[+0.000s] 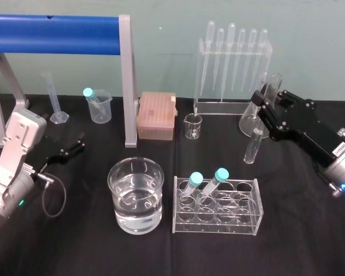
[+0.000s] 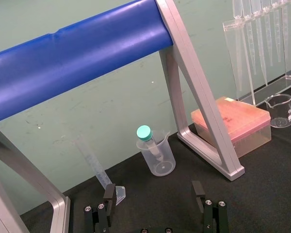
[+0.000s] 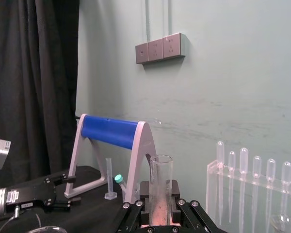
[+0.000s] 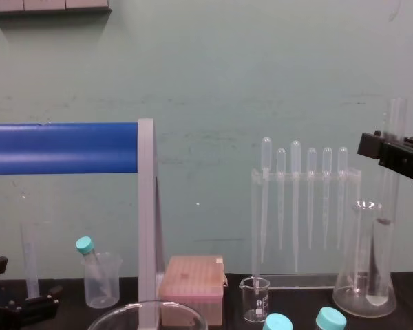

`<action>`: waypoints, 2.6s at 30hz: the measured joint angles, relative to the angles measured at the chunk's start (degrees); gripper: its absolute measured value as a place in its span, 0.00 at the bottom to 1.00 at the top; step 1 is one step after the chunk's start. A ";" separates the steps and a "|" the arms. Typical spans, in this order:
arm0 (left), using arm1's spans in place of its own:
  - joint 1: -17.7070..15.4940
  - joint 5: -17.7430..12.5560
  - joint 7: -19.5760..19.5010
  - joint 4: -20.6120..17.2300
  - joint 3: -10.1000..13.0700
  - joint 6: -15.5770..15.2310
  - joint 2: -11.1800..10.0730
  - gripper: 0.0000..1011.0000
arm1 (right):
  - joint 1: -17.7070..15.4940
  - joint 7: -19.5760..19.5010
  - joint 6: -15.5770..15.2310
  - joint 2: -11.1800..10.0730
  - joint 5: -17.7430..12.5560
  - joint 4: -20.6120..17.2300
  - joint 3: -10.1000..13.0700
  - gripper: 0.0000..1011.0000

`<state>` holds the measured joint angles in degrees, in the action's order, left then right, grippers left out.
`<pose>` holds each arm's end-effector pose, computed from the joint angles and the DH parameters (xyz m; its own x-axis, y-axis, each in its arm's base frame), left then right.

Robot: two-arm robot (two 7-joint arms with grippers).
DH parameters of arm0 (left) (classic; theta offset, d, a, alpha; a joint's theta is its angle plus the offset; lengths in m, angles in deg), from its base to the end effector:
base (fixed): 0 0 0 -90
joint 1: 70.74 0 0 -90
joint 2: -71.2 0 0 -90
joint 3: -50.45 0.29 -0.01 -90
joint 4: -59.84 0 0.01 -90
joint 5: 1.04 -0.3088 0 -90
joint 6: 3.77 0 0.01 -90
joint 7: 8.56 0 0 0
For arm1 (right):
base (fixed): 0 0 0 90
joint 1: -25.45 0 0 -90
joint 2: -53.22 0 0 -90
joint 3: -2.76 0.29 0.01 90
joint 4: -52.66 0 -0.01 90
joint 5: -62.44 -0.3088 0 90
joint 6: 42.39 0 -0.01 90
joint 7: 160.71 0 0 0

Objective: Hold the test tube with one hand and immerse one end into the beaker, then return it to the test tube rack.

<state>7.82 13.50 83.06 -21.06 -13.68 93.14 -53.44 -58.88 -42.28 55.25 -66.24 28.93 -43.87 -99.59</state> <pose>0.3581 0.0826 -0.3023 0.2924 0.8802 0.3738 -0.9552 0.2875 0.0701 0.3446 -0.0688 -0.2298 0.6683 -0.7420 0.0533 0.7162 0.6612 0.2234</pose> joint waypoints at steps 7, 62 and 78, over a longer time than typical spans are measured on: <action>0.00 0.00 0.00 0.00 0.00 0.00 0.00 0.99 | 4.72 3.01 0.52 1.91 -1.30 5.96 -2.21 0.23; 0.00 0.00 0.00 0.00 0.00 0.00 0.00 0.99 | 10.03 5.34 -0.59 2.35 -0.89 12.25 -6.69 0.23; 0.00 0.00 0.00 0.00 0.00 0.00 0.00 0.99 | 10.03 5.34 -0.60 2.35 -0.89 12.25 -6.69 0.23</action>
<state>7.83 13.50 83.06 -21.06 -13.69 93.14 -53.44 -48.85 -36.94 54.65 -63.89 28.04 -31.62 -106.28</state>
